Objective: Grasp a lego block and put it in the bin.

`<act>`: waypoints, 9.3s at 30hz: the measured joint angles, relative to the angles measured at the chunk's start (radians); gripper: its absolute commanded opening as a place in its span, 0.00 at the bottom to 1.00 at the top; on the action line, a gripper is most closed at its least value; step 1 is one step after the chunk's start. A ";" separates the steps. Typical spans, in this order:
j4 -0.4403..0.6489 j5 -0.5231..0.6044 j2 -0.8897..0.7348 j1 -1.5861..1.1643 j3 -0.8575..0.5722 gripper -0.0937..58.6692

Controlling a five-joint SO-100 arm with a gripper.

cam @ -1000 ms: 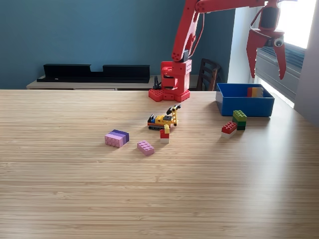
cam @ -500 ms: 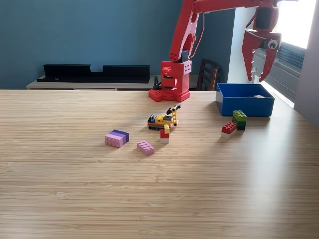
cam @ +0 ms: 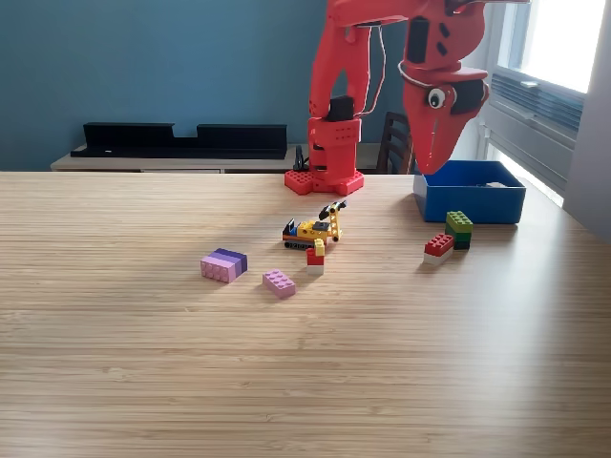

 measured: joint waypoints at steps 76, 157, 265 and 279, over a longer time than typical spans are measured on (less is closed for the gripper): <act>-0.463 0.267 0.009 0.825 0.282 0.51; -0.187 0.209 -0.494 0.859 -0.167 0.00; -0.190 0.026 0.245 0.354 0.166 0.00; -0.299 0.028 0.245 0.388 0.249 0.00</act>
